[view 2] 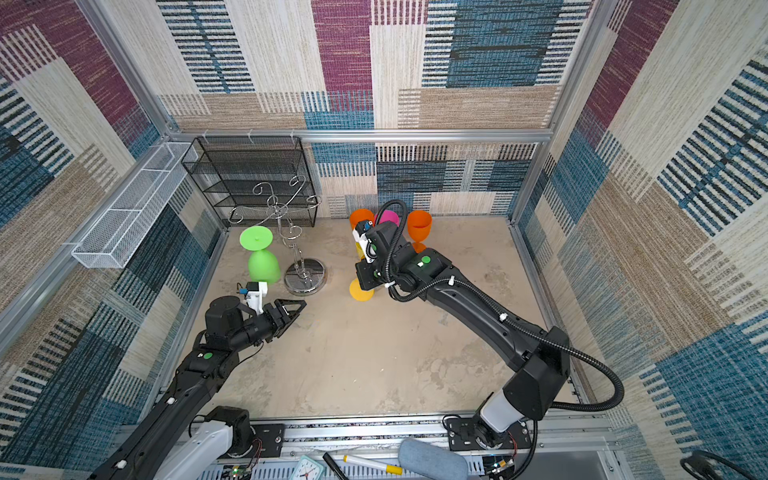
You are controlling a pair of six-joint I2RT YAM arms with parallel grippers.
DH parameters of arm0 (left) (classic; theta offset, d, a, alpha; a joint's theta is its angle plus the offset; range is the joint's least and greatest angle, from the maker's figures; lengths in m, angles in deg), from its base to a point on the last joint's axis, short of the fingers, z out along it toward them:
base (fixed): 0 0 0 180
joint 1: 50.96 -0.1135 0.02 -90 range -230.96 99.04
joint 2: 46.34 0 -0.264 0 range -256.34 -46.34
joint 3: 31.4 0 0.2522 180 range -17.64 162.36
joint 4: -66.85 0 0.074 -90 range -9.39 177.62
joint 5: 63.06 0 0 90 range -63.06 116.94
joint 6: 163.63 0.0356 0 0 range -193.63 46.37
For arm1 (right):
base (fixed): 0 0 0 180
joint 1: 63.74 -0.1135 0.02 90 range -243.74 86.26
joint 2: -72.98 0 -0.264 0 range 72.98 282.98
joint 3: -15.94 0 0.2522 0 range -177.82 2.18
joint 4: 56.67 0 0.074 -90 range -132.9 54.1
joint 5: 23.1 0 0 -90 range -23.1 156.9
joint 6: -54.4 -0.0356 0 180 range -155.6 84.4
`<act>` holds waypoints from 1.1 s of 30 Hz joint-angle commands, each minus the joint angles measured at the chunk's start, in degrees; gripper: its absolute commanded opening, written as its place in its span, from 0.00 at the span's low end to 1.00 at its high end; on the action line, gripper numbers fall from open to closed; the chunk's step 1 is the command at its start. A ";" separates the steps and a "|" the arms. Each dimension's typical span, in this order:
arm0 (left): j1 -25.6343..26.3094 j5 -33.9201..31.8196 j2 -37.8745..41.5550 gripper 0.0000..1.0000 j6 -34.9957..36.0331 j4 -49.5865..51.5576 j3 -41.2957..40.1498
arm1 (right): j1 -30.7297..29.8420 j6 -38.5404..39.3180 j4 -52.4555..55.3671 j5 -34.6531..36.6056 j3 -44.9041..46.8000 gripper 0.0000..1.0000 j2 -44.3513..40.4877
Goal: Take the wine glass off the wine glass rack
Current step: Pick up the wine glass from the wine glass rack, then place the wine glass at the top-center of the table.
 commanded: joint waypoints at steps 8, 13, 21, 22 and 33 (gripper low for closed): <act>0.02 -3.89 1.05 0.72 3.65 7.99 0.74 | 9.02 4.24 1.25 8.35 0.18 0.00 3.11; -0.03 -4.83 1.37 0.74 3.96 10.57 1.25 | 11.61 5.78 -0.98 9.33 -1.76 0.00 7.74; -0.04 -6.47 3.30 0.75 4.96 13.57 1.67 | 12.62 7.79 -1.01 10.89 -8.97 0.00 16.02; -0.02 -6.46 3.29 0.75 5.09 13.81 1.61 | 12.64 7.95 -0.97 10.69 -9.71 0.00 16.83; -0.04 -6.36 2.87 0.75 4.97 13.33 1.38 | 13.33 8.27 -1.00 8.00 -13.91 0.00 21.67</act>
